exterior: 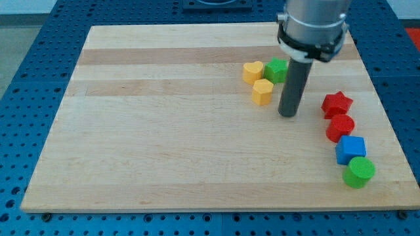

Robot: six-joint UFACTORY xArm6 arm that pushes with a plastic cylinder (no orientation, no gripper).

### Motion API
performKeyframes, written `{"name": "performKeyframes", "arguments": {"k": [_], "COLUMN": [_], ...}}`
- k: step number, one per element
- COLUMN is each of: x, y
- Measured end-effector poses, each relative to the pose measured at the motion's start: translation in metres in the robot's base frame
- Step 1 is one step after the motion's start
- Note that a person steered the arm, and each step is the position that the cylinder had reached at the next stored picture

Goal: Move the green circle to the left of the blue cube

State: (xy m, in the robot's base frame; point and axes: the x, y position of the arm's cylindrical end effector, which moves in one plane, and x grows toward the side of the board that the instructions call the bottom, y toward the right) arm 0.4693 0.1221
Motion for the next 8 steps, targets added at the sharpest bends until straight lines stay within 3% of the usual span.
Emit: {"name": "performKeyframes", "arguments": {"k": [3, 7, 8], "x": [0.148, 0.148, 0.143], "y": [0.015, 0.129, 0.119]}}
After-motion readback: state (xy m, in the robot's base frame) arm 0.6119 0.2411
